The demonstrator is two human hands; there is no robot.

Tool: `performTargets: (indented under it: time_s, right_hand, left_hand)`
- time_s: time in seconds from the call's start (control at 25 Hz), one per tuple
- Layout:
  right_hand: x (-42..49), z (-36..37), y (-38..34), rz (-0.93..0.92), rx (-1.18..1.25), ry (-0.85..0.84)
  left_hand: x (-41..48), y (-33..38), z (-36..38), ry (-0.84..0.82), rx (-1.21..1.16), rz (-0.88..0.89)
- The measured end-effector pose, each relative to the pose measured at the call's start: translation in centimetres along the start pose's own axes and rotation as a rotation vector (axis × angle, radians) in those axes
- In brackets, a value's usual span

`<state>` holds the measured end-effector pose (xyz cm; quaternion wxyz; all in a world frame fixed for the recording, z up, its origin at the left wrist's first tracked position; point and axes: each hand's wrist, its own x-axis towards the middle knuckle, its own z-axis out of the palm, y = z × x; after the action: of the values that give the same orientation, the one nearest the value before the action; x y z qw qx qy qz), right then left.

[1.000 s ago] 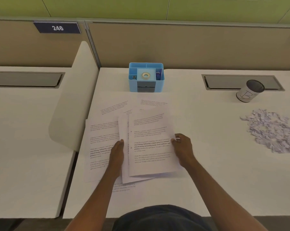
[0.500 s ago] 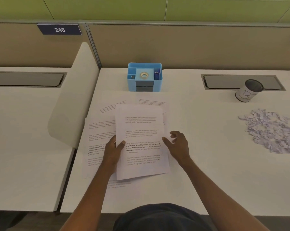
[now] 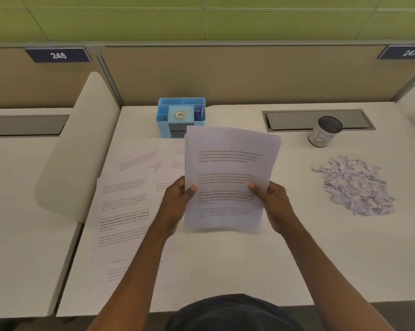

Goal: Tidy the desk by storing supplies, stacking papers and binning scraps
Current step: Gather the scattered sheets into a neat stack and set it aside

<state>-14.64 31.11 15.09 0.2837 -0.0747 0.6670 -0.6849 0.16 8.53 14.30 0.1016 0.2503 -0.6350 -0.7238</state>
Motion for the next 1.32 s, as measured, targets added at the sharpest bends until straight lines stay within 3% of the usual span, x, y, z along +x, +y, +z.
performTargets:
  time_s: [0.2,0.48,0.72,0.96,1.32]
  right_hand:
    - [-1.6,-4.5,-1.0,-0.07,-0.042,0.069]
    - [-3.1,-7.2,-0.7,-0.084,-0.121,-0.013]
    - [-2.6,-7.2,-0.2,-0.089,-0.087,0.013]
    - [-2.2,-7.2,0.8,-0.106,-0.013,-0.042]
    - [-1.9,-7.1,2.4,-0.052,0.036,0.023]
  left_hand:
    - [0.1,1.2,4.1,-0.1,0.032,0.019]
    - [0.3,1.3,7.5,-0.125,-0.002,0.024]
    - [0.3,1.2,9.2,-0.119,-0.02,-0.035]
    - [0.1,0.1,10.0,-0.16,-0.001,0.012]
    - [0.0,-1.5,10.7,-0.108,0.075,0.03]
